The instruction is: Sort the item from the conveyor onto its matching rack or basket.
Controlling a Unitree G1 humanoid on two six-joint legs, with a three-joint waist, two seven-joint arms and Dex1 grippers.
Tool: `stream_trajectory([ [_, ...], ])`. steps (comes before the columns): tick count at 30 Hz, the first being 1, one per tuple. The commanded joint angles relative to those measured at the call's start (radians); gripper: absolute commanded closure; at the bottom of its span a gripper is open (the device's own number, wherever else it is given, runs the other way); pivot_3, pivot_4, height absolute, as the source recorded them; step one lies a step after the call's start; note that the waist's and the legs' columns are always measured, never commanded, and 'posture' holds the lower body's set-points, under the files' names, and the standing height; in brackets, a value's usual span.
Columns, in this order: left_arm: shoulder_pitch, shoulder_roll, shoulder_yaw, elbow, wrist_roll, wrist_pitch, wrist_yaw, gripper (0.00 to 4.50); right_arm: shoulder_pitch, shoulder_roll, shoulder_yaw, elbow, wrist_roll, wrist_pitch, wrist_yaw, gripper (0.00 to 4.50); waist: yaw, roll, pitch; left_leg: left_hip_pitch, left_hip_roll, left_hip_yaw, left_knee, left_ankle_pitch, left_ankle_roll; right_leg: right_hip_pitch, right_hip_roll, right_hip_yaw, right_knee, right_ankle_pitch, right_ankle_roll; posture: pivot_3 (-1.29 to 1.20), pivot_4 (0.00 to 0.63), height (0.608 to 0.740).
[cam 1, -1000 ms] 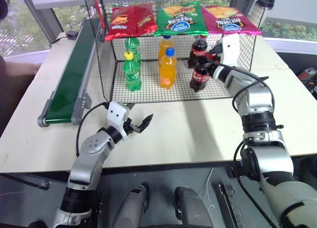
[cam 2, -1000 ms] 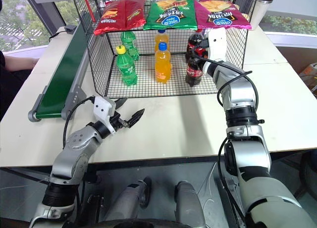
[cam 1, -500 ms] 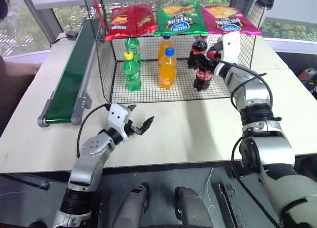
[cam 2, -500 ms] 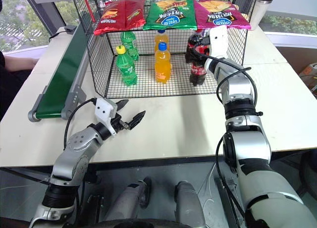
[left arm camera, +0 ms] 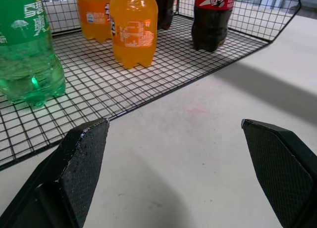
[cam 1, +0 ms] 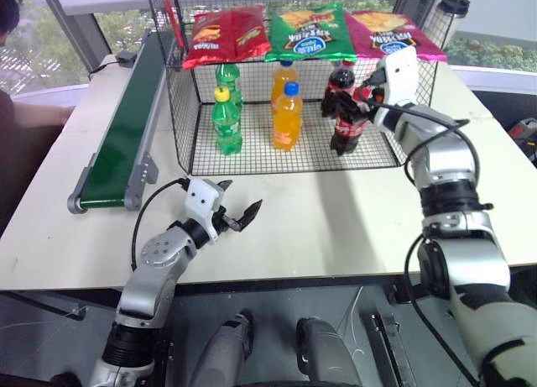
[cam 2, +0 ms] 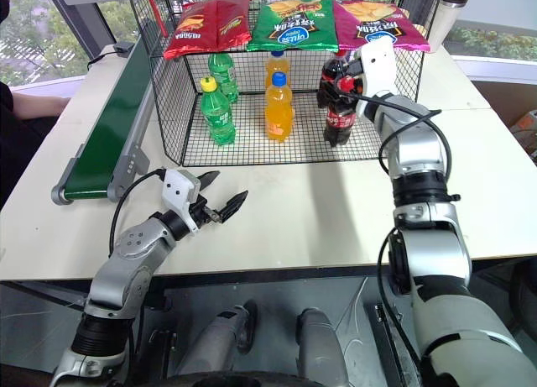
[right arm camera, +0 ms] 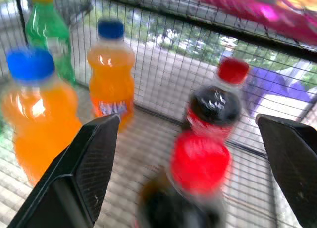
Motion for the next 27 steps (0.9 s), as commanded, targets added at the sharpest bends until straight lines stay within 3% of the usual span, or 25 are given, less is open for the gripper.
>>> stream_trajectory([
  [1,-0.005,0.005,0.005,-0.023,-0.003,-0.008,0.001,0.0,0.067,-0.056,0.005,-0.177,0.0,0.061,0.059,0.02,-0.001,0.0,0.0,0.0,0.0,0.0,0.0,0.0,0.0,0.0,0.0,0.0,0.0,0.0,0.0,0.0,0.15,0.738],
  [4,-0.007,0.007,0.007,-0.02,-0.004,-0.006,0.0,0.0,0.145,-0.078,-0.001,-0.297,0.033,0.12,0.108,0.02,-0.005,0.001,0.0,0.0,0.001,0.0,0.0,0.0,0.0,0.0,0.0,0.0,0.0,0.0,0.0,0.0,0.15,0.738],
  [7,-0.014,0.012,0.007,-0.008,-0.003,-0.008,-0.004,0.0,0.305,-0.031,-0.053,-0.524,0.226,0.249,0.198,0.02,-0.003,0.001,-0.001,0.0,0.001,-0.001,0.0,0.0,0.0,0.0,-0.001,0.0,0.001,0.0,0.0,0.0,0.15,0.738],
  [14,-0.023,0.012,0.004,0.006,0.007,-0.008,0.004,0.0,0.516,0.081,-0.046,-0.758,0.389,0.381,0.179,0.02,-0.001,0.001,-0.001,0.0,0.001,-0.001,0.002,-0.001,-0.002,0.001,-0.001,0.0,0.0,0.0,0.0,0.0,0.15,0.738],
  [18,-0.022,0.017,0.003,0.005,0.012,0.0,0.012,0.0,0.579,0.141,-0.027,-0.775,0.392,0.375,0.137,0.02,-0.001,0.0,-0.001,0.0,0.001,-0.001,0.001,-0.002,-0.002,0.001,-0.001,0.0,0.0,0.0,0.0,0.0,0.15,0.738],
  [27,-0.019,0.017,0.008,0.002,0.006,0.014,0.012,0.0,0.587,0.164,-0.008,-0.705,0.355,0.326,0.098,0.02,-0.001,0.0,-0.001,0.0,0.001,-0.001,0.001,-0.002,-0.002,0.001,-0.001,0.0,0.0,0.0,0.0,0.0,0.15,0.738],
])
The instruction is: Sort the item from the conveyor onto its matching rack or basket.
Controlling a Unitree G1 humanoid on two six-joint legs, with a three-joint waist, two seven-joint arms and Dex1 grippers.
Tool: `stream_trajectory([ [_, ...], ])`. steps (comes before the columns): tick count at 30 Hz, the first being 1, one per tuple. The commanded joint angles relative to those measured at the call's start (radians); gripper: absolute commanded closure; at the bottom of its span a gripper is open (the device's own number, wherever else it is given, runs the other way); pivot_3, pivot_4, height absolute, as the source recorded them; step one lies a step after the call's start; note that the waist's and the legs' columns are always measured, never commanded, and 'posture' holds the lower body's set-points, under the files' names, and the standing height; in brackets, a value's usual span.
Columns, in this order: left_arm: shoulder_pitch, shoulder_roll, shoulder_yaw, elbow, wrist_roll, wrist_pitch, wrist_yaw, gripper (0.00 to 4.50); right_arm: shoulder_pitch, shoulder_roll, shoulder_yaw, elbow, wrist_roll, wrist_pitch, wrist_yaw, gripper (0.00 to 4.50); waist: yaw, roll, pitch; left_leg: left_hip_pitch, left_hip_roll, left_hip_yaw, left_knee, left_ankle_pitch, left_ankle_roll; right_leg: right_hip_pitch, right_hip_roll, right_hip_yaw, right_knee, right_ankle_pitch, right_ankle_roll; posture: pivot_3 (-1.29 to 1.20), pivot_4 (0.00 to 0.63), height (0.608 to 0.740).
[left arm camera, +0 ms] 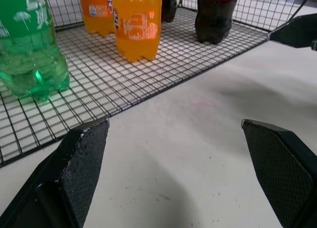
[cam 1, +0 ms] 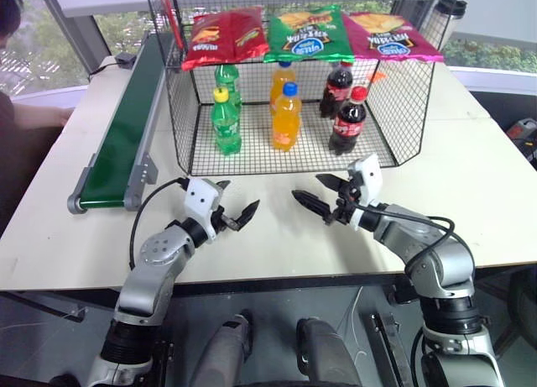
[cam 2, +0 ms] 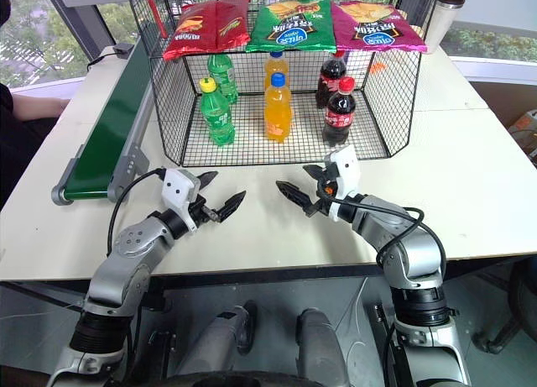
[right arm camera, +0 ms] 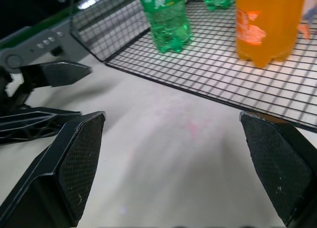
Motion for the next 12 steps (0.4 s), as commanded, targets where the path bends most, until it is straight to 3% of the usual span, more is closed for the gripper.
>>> stream_trajectory([
  [1,-0.008,0.003,0.007,-0.018,-0.002,-0.005,0.002,0.0,-0.019,0.006,0.0,0.007,-0.013,-0.039,-0.01,0.02,0.0,0.0,0.0,0.0,0.0,0.0,0.0,0.0,0.0,0.0,0.0,0.0,0.0,0.0,0.0,0.0,0.15,0.738],
  [12,-0.008,0.001,0.002,-0.004,0.008,-0.018,-0.002,0.0,-0.023,0.01,0.016,0.045,-0.044,-0.075,-0.022,0.02,0.0,0.0,0.0,0.0,0.0,0.0,0.0,0.0,0.0,0.0,0.0,0.0,0.0,0.0,0.0,0.0,0.15,0.738],
])
